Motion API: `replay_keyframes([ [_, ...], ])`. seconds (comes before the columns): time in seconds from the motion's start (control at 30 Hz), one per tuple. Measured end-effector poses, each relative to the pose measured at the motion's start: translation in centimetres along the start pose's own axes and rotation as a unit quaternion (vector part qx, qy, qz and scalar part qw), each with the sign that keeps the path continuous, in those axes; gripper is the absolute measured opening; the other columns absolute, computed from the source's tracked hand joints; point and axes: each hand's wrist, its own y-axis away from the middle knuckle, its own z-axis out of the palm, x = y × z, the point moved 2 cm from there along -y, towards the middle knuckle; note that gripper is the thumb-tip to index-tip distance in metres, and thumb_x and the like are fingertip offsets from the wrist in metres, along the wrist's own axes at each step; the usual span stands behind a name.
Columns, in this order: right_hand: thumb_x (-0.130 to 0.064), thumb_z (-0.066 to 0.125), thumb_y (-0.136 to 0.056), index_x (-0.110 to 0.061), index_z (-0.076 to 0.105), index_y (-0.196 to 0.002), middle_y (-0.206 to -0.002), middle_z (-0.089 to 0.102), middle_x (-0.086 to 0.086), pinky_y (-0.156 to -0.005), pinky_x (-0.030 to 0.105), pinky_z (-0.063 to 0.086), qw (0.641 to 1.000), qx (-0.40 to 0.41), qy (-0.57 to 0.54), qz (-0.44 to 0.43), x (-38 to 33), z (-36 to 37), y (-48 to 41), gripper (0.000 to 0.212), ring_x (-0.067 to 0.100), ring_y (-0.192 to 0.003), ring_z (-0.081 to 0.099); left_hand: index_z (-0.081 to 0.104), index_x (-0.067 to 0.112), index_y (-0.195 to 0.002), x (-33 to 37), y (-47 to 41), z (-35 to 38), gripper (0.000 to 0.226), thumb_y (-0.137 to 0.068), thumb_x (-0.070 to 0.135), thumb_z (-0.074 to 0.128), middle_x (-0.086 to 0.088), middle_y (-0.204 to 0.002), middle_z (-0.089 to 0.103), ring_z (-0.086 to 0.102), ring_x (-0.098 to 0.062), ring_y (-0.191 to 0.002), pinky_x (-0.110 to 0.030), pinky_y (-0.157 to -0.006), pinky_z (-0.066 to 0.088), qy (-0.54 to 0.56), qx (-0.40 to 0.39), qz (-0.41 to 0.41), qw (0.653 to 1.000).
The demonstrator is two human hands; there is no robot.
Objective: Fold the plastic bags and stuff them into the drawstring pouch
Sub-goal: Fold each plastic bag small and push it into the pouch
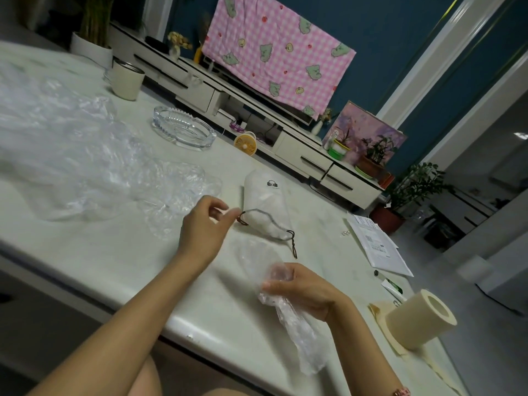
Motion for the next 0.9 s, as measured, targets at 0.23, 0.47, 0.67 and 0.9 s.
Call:
replay_keyframes([
  [0.23, -0.018, 0.072, -0.077, 0.007, 0.061, -0.101, -0.093, 0.066, 0.021, -0.077, 0.030, 0.051, 0.993, 0.074, -0.079, -0.051, -0.4, 1.0, 0.1, 0.036, 0.029, -0.086, 0.064, 0.063, 0.011, -0.092, 0.0, 3.8, 3.2, 0.045, -0.071, 0.050, 0.071, -0.004, -0.087, 0.069, 0.065, -0.016, -0.077, -0.023, -0.061, 0.047, 0.122, -0.298, -0.273, 0.907],
  [0.47, -0.010, 0.072, -0.081, -0.006, 0.058, -0.079, -0.068, 0.060, 0.007, -0.055, 0.019, 0.045, 0.995, 0.091, 0.024, -0.015, -0.2, 2.8, 0.9, 0.015, 0.011, -0.055, 0.056, 0.063, 0.011, -0.076, -0.3, 2.7, 3.1, 0.016, -0.090, 0.017, 0.061, 0.000, -0.063, 0.067, 0.064, -0.010, -0.054, -0.018, -0.052, 0.049, 0.266, -0.153, -0.237, 0.922],
  [0.67, -0.017, 0.074, -0.079, -0.010, 0.056, -0.068, -0.056, 0.056, -0.005, -0.051, 0.015, 0.039, 0.981, 0.188, 0.017, -0.046, -0.6, 2.9, 0.7, 0.022, 0.008, -0.052, 0.051, 0.062, 0.017, -0.099, -0.3, 2.5, 2.4, 0.035, -0.084, 0.048, 0.060, -0.003, -0.096, 0.067, 0.064, -0.019, -0.084, -0.025, -0.061, 0.049, 0.246, -0.151, -0.244, 0.926],
  [0.9, -0.023, 0.075, -0.076, -0.002, 0.063, -0.099, -0.095, 0.069, 0.011, -0.077, 0.027, 0.053, 0.985, 0.146, -0.052, -0.071, -1.5, 2.7, 0.7, 0.033, 0.023, -0.087, 0.068, 0.063, 0.008, -0.080, -0.1, 3.8, 2.6, 0.011, -0.089, 0.015, 0.063, -0.007, -0.074, 0.063, 0.058, -0.012, -0.060, -0.018, -0.049, 0.048, 0.098, -0.170, -0.173, 0.965],
])
